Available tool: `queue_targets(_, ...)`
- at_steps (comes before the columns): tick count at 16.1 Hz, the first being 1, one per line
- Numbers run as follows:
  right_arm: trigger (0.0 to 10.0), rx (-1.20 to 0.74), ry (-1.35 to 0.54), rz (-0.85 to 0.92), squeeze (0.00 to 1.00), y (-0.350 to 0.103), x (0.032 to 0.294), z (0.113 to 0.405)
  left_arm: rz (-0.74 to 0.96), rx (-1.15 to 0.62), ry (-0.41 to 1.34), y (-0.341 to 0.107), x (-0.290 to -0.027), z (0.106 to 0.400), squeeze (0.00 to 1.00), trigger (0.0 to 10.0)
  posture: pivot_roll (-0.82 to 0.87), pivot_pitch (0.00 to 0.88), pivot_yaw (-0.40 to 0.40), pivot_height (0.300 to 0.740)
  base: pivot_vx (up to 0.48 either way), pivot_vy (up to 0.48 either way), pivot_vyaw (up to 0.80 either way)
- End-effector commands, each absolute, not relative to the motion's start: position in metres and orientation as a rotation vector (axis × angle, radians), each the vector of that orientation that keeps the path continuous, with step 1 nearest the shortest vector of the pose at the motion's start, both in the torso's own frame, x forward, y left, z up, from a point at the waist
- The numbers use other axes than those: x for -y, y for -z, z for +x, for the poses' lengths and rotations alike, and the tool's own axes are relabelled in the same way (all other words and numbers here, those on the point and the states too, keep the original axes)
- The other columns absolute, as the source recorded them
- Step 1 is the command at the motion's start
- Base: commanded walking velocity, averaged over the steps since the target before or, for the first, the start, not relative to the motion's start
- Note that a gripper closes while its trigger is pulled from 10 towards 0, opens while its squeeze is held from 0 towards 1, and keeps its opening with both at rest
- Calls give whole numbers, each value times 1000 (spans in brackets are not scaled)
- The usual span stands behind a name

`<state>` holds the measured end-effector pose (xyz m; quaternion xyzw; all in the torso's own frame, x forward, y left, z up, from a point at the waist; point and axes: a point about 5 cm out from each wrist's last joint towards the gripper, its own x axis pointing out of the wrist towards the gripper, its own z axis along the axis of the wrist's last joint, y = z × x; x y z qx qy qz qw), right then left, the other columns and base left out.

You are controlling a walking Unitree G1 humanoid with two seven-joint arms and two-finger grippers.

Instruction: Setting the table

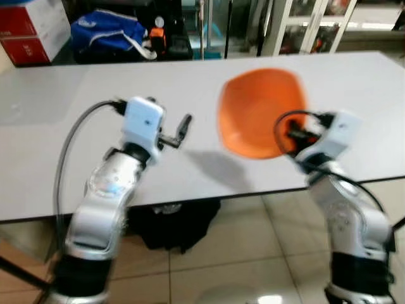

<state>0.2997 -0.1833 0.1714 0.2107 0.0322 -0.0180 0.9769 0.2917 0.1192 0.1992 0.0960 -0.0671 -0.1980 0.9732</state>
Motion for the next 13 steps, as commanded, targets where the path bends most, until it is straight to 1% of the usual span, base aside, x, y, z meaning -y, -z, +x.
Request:
queue_targets(1,10000,0,39,440,0,-184,184,301,216,144,392,-204,-124,291,0,10000,24,7,-4,740,330,0,0)
queue_targets(3,10000,-6,37,444,0,-183,184,303,218,141,393,-204,-125,291,0,10000,22,11,-2,740,330,0,0)
queue_targets(5,10000,-35,28,485,0,-182,183,308,220,136,397,-203,-124,290,0,10000,22,20,-4,740,330,0,0)
queue_targets(9,10000,-108,-10,484,0,-174,178,318,224,123,393,-201,-126,286,0,10000,32,34,-14,740,328,0,0)
queue_targets(10,10000,-108,-29,458,0,-173,174,322,229,119,386,-202,-128,285,0,10000,46,42,-22,740,326,0,0)
queue_targets(13,10000,-128,-42,495,0,-171,170,327,240,112,365,-202,-135,282,0,10000,58,48,-33,740,329,0,0)
